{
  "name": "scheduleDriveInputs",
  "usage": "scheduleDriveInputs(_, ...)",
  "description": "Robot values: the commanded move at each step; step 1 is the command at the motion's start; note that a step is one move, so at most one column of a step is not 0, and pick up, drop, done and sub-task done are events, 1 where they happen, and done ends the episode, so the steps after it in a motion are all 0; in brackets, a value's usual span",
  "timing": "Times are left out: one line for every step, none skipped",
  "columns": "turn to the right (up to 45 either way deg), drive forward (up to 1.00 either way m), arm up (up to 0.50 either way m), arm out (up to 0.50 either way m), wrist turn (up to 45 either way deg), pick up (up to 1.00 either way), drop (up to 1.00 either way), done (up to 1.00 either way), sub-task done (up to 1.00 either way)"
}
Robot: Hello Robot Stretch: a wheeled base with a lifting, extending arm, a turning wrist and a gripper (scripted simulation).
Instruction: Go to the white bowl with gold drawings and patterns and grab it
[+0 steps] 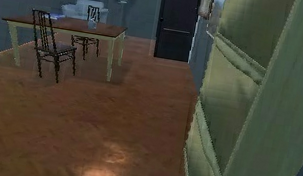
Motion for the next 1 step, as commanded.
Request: scheduleDriveInputs(0.0,0.0,0.0,0.16,0.0,0.0,0.0,0.0,0.0)
